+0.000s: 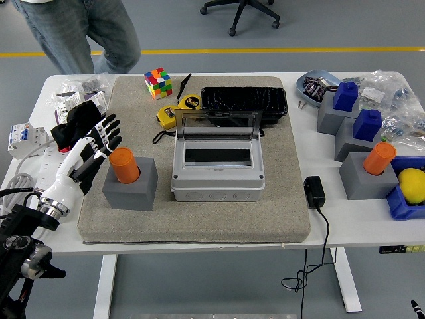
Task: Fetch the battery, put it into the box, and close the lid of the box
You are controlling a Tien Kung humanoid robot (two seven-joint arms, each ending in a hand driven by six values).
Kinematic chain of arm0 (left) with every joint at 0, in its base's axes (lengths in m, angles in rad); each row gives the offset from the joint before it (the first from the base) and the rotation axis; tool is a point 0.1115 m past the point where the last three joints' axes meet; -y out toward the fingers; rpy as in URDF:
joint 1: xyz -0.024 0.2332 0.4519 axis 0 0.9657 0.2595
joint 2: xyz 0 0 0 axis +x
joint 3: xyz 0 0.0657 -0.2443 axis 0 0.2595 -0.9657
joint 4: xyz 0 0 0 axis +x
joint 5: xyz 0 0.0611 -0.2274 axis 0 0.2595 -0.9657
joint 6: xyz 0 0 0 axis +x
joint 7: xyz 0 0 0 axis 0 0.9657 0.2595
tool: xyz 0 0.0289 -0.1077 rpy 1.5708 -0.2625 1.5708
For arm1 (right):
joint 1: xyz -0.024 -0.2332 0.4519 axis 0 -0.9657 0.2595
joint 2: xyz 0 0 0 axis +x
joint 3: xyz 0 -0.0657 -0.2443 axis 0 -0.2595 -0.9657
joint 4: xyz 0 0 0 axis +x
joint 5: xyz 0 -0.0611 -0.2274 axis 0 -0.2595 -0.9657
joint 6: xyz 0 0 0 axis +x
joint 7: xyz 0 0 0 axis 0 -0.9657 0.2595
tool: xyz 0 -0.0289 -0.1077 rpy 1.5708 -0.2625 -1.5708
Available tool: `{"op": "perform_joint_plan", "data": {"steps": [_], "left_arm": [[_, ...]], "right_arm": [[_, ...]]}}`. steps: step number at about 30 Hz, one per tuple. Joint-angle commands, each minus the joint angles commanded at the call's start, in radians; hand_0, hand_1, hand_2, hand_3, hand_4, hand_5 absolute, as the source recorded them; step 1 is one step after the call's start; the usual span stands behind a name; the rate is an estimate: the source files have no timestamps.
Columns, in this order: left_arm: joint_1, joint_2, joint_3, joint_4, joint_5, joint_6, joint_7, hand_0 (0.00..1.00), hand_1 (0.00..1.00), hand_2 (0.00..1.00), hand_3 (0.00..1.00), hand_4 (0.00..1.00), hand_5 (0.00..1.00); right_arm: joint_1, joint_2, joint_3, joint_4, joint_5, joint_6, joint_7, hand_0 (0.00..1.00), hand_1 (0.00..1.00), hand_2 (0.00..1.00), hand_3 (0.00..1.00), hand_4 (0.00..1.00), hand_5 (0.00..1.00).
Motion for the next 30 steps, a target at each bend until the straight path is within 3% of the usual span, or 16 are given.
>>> {"op": "perform_joint_plan", "data": {"steps": [7,8,19,20,25,26,30], "left_arm": [[0.0,0.002,0.018,0.013,-0.009,0.016,-0.009,0.998,0.998,0.998,0.998,0.998,0.569],[-0.001,0.002,0.02,0.014,-0.013,0.017,-0.01,0.91,0.992,0.998,0.998,0.998,0.527],[-0.008,-0.001,0.028,0.022,-0.018,0.026,-0.018,0.892,0.98,0.998,0.998,0.998,0.484],[-0.009,0.0,0.029,0.022,-0.015,0.027,-0.017,0.883,0.962,0.998,0.998,0.998,0.328],[-0.009,0.0,0.034,0.023,-0.014,0.033,-0.018,0.883,0.962,0.998,0.998,0.998,0.328],[-0.01,0.001,0.038,0.025,-0.017,0.034,-0.019,0.867,0.944,0.998,0.998,0.998,0.261],[-0.011,-0.001,0.048,0.032,-0.023,0.038,-0.023,0.867,0.944,0.998,0.998,0.998,0.261]], "right_arm": [[0.0,-0.001,0.0,0.001,0.002,0.0,-0.002,0.939,0.895,0.835,0.863,0.998,0.998],[0.001,0.0,0.002,0.001,0.0,0.0,-0.002,0.938,0.895,0.835,0.86,0.998,0.998],[0.003,0.0,0.005,0.001,0.0,0.0,-0.006,0.939,0.895,0.835,0.856,0.998,0.998],[0.003,0.0,0.006,0.001,0.0,0.0,-0.006,0.936,0.893,0.834,0.853,0.998,0.998],[0.006,0.0,0.004,0.002,0.002,-0.001,-0.008,0.936,0.893,0.834,0.853,0.998,0.998],[0.006,-0.001,0.002,0.002,0.004,0.0,-0.008,0.932,0.891,0.832,0.85,0.998,0.998],[0.006,-0.001,0.003,0.002,0.004,0.0,-0.008,0.932,0.891,0.832,0.85,0.998,0.998]]}}
